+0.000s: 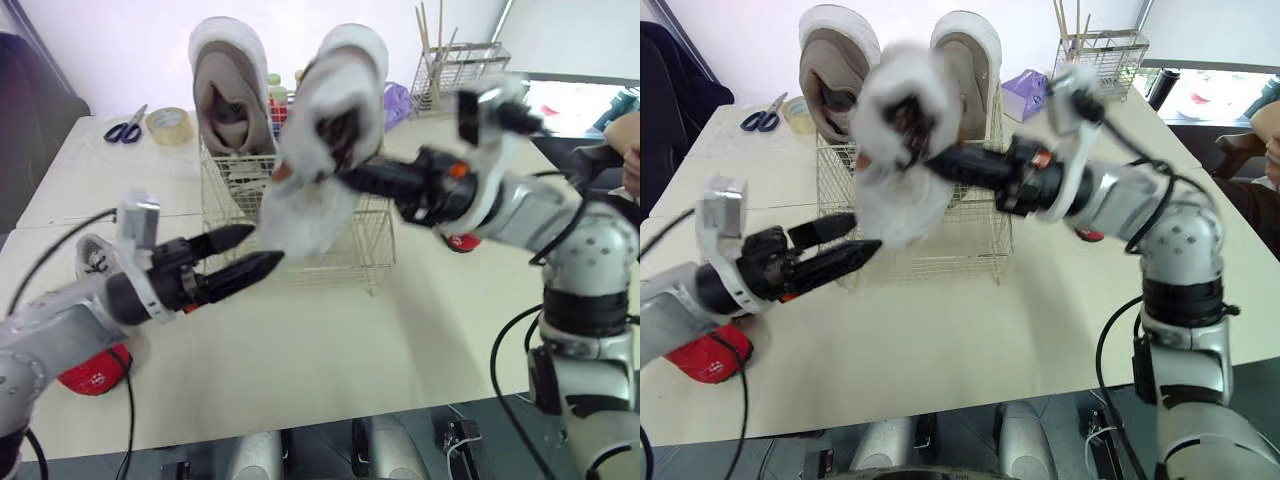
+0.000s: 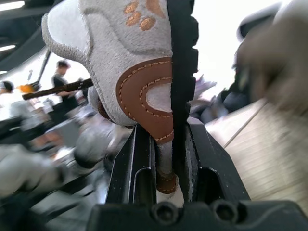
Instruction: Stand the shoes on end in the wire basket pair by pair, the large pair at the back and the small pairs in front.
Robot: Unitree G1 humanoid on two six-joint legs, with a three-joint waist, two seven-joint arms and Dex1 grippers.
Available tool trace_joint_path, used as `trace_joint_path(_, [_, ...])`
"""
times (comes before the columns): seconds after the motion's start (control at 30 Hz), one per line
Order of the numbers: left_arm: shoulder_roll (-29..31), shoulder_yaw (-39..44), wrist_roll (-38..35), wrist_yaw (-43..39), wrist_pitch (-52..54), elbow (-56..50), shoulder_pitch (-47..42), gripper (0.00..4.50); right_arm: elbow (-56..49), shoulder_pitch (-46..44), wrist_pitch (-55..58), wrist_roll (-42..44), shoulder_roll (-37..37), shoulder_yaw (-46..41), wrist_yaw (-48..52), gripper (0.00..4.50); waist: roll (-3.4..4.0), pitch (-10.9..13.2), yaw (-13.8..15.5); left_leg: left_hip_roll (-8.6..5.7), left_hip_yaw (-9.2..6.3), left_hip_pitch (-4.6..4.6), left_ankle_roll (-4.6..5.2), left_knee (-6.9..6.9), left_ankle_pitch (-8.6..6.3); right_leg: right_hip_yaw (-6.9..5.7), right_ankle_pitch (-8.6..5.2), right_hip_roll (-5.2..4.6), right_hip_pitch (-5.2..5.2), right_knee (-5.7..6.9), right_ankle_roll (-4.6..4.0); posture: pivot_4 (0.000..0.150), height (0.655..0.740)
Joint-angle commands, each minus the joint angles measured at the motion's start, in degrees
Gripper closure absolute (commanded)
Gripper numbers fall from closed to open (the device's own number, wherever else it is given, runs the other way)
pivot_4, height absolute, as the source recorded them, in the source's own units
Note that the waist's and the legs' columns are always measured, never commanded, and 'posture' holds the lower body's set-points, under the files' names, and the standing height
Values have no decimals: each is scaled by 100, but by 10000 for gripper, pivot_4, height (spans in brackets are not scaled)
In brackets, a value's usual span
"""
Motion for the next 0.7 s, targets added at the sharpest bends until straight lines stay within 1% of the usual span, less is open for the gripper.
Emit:
trace_joint_path(0.03, [0, 237, -94, 526, -145, -122, -180, 576, 301, -378, -456, -618, -235, -155, 779, 42814, 0, 0, -7, 0, 0, 0, 0, -3, 0, 0, 0, 0, 0, -1, 0, 1500, 7400])
trace_joint_path(0.13, [-150, 416, -172, 747, -301, -492, 10, 576, 922, -699, -700, -1222, -313, -12, 1217, 42814, -3, 1, -41, 1, 3, -2, -1, -9, -1, 1, 0, 0, -2, -7, 0, 1500, 7400])
trace_joint_path(0.23, [-264, 543, 72, 319, -379, -897, 331, 576, 1542, -879, -1245, -2050, -352, 248, 1802, 42814, -2, 1, -70, 1, 9, -3, -1, -11, -1, 5, 0, -2, -6, -7, 0, 1500, 7400])
trace_joint_path(0.3, [-284, 667, -114, -119, -408, -981, 453, 576, 1912, -934, -1712, -2616, -309, 451, 2147, 42814, -1, 2, -86, 0, 24, -5, -1, -13, -1, 4, 0, 0, -9, -6, 0, 1500, 7400])
trace_joint_path(0.4, [-262, 752, -166, -277, -480, -959, 463, 576, 2511, -998, -2502, -3426, -202, 775, 2662, 42814, -1, 2, -105, 1, 25, -7, -2, -13, 0, 1, 0, 2, -12, -5, 0, 1500, 7400])
trace_joint_path(0.53, [-245, 739, -341, -368, -495, -993, 545, 576, 3208, -1035, -3167, -4004, 50, 943, 3160, 42814, -1, 2, -144, 0, 29, -7, -3, -12, 0, 2, 1, 2, -11, -5, 1, 1500, 7400])
trace_joint_path(0.7, [-283, 609, -229, -380, -509, -1051, 661, 576, 3601, -1091, -3506, -4370, 243, 967, 3526, 42814, 1, 3, -138, 0, 28, -8, -3, -12, 1, 2, 1, 2, -12, -2, 2, 1500, 7400])
